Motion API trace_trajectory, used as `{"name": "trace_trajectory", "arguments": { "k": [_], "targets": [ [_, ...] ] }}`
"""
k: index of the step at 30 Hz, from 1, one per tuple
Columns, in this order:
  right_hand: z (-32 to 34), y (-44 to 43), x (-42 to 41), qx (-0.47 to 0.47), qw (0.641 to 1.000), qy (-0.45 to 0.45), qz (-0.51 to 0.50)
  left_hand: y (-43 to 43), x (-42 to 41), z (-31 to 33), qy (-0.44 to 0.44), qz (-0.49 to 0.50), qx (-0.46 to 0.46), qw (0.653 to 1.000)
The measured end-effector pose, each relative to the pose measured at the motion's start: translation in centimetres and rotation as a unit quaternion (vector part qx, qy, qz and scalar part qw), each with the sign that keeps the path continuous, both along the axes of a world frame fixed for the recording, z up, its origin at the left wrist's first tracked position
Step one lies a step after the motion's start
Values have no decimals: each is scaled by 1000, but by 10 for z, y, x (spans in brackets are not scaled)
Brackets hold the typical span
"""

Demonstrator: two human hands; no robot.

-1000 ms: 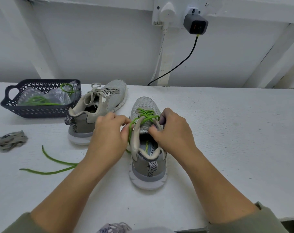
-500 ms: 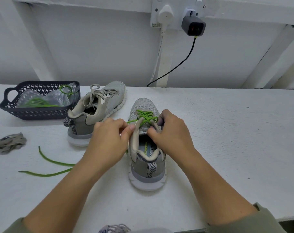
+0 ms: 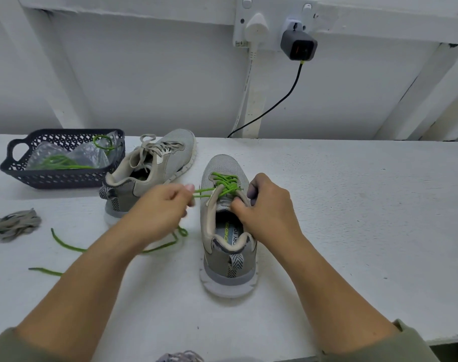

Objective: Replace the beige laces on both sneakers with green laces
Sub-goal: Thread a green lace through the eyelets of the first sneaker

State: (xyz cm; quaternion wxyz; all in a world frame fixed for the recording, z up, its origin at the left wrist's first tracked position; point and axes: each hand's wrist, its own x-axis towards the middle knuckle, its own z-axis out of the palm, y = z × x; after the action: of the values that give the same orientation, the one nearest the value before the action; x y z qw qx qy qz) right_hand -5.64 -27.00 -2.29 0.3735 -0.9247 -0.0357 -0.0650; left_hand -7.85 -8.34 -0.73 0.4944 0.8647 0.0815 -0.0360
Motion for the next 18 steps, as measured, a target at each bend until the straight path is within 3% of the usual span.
{"name": "trace_trajectory", "arguments": {
  "k": [3, 5, 7, 11, 16, 18],
  "targets": [
    [-2, -1, -1, 14, 1000, 3, -9, 6, 5, 16, -95, 101, -123, 983],
    [-2, -1, -1, 13, 1000, 7, -1, 3, 7, 23, -188, 114, -106, 970],
    [1, -3, 0, 17, 999, 13, 34, -5, 7, 26, -206, 72, -99, 971],
    [13, -10, 3, 46, 987, 4, 154, -15, 2, 16, -159, -78, -2, 984],
    [29, -3, 4, 47, 981, -32, 185, -14, -8, 17, -209, -70, 220, 950],
    [33, -1, 5, 42, 986, -29, 158, -15, -16, 25, -230, -79, 191, 951]
  ]
}}
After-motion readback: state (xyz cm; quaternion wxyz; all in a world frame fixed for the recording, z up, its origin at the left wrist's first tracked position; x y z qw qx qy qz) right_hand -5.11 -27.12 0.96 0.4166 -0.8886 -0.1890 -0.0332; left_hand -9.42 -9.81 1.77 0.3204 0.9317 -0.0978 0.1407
